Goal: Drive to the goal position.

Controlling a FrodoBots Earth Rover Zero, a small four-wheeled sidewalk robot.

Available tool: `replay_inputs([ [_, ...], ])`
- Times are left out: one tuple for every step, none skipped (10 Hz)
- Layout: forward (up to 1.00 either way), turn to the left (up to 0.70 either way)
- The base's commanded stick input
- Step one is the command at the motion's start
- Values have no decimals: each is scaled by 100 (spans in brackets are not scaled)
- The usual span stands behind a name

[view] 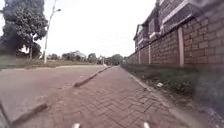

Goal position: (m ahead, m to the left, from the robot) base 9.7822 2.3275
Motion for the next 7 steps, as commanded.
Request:
replay_inputs([
  [50,0],
  [50,0],
  [50,0],
  [50,0],
  [50,0],
  [50,0],
  [50,0],
])
